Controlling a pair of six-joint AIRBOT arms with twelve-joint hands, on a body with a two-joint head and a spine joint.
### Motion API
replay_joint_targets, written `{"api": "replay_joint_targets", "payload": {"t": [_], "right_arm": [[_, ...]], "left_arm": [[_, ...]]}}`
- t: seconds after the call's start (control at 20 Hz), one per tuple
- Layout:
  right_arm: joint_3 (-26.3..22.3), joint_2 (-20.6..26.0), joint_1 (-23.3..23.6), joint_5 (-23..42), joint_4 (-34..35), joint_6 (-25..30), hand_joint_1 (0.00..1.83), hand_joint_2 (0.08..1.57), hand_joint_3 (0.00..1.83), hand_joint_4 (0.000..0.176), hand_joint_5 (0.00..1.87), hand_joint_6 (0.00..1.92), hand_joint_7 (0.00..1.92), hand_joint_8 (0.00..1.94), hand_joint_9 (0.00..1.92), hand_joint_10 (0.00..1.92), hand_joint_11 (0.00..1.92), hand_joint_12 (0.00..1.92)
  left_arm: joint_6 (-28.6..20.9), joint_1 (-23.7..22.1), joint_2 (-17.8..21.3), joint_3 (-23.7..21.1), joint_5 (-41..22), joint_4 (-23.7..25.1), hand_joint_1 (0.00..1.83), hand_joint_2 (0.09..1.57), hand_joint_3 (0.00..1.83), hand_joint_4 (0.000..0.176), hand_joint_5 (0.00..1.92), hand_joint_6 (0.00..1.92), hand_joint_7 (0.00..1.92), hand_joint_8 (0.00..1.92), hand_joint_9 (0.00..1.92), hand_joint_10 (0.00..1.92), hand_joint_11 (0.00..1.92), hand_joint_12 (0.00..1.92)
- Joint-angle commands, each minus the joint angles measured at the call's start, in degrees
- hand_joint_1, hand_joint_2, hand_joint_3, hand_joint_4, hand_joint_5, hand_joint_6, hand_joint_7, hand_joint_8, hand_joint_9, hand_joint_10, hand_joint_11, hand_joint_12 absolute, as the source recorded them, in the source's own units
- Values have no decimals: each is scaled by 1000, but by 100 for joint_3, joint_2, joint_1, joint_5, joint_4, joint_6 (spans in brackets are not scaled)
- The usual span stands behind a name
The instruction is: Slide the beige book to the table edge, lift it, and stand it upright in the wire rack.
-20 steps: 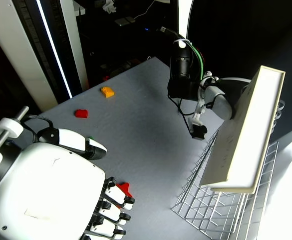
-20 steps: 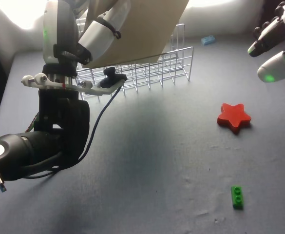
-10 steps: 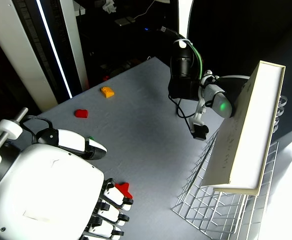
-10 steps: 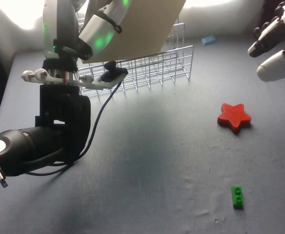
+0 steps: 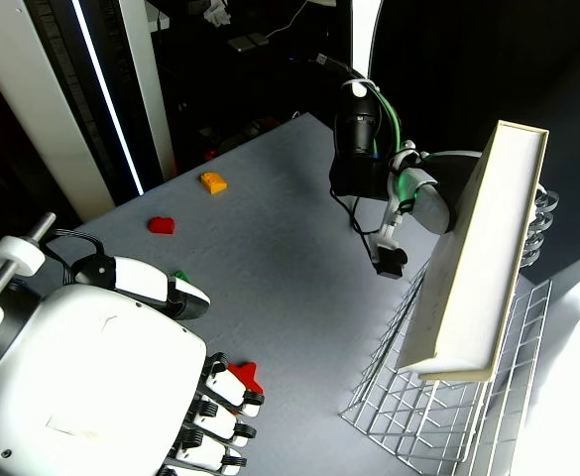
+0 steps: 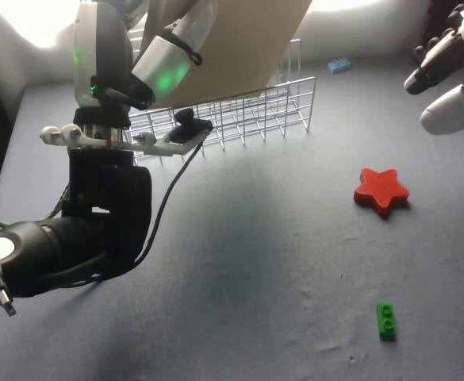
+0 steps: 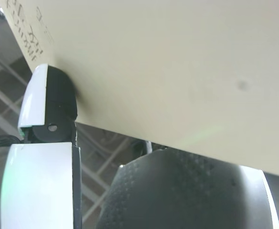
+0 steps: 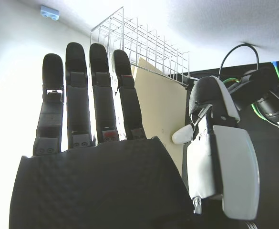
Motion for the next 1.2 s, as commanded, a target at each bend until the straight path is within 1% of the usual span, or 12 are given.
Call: {"api": "replay_joint_targets", "payload": {"t": [0.0, 0.05, 0.2, 0.45, 0.5, 0.6, 0.65, 0.8, 0.85, 0.9, 1.1, 1.15], "right_arm": [[-9, 41, 38, -479, -197, 28, 123, 1163, 2, 0, 420, 0, 441, 0, 436, 0, 1, 981], [-8, 41, 38, -480, -197, 28, 138, 1157, 0, 0, 424, 2, 449, 4, 441, 3, 1, 978], [-10, 43, 34, -483, -197, 25, 102, 1165, 3, 0, 426, 2, 450, 1, 447, 3, 20, 989], [-16, 41, 35, -498, -197, 22, 127, 1163, 0, 0, 402, 0, 443, 0, 444, 1, 12, 993], [-19, 37, 34, -498, -197, 21, 142, 1162, 0, 0, 389, 0, 426, 0, 428, 0, 2, 995], [-24, 30, 36, -498, -197, 25, 147, 1160, 0, 0, 428, 14, 458, 12, 445, 8, 13, 1000], [-25, 21, 36, -498, -197, 25, 148, 1161, 0, 0, 447, 19, 475, 15, 463, 13, 23, 1003], [-23, -26, 36, -498, -197, 25, 149, 1164, 0, 0, 411, 0, 457, 3, 457, 6, 11, 989], [-22, -37, 36, -498, -197, 25, 153, 1163, 0, 0, 401, 0, 452, 0, 453, 4, 13, 989], [-22, -40, 36, -498, -197, 26, 153, 1163, 0, 0, 407, 3, 451, 0, 450, 2, 18, 990], [-18, -16, -6, -500, -197, 51, 141, 1164, 0, 0, 388, 0, 438, 0, 450, 4, 32, 997], [-17, -11, -16, -502, -197, 69, 159, 1166, 1, 0, 406, 7, 448, 4, 454, 5, 30, 998]], "left_arm": [[-92, 38, -5, -23, -535, 122, 1324, 1227, 2, 0, 711, 1258, 736, 1408, 770, 1495, 689, 1486], [-88, 48, -6, -36, -546, 123, 1326, 1224, 0, 0, 713, 1257, 751, 1385, 774, 1493, 685, 1492], [-88, -4, 1, 14, -653, 173, 1332, 1213, 0, 0, 735, 1222, 776, 1349, 787, 1473, 702, 1480], [-182, -133, 31, 110, -654, 288, 1327, 1219, 1, 0, 751, 1223, 733, 1403, 773, 1475, 715, 1426], [-176, -120, 18, 112, -664, 287, 1328, 1215, 0, 0, 769, 1208, 737, 1389, 776, 1467, 723, 1420], [-175, -80, 18, 84, -668, 286, 1331, 1211, 0, 0, 758, 1206, 759, 1369, 787, 1459, 729, 1425], [-176, -57, 19, 75, -668, 286, 1325, 1221, 3, 0, 731, 1253, 732, 1399, 778, 1475, 727, 1432], [-269, -43, 48, 125, -659, 284, 1329, 1212, 0, 0, 748, 1230, 761, 1351, 791, 1459, 720, 1442], [-292, -39, 57, 133, -632, 284, 1329, 1214, 1, 0, 742, 1229, 757, 1365, 784, 1469, 716, 1440], [-321, -38, 62, 144, -554, 284, 1327, 1217, 1, 0, 749, 1233, 745, 1376, 771, 1479, 705, 1449], [-400, -67, 108, 122, 133, 282, 1327, 1218, 0, 0, 739, 1240, 749, 1382, 774, 1474, 715, 1456], [-400, -68, 111, 113, 147, 281, 1327, 1218, 0, 0, 737, 1243, 752, 1377, 773, 1475, 714, 1456]]}}
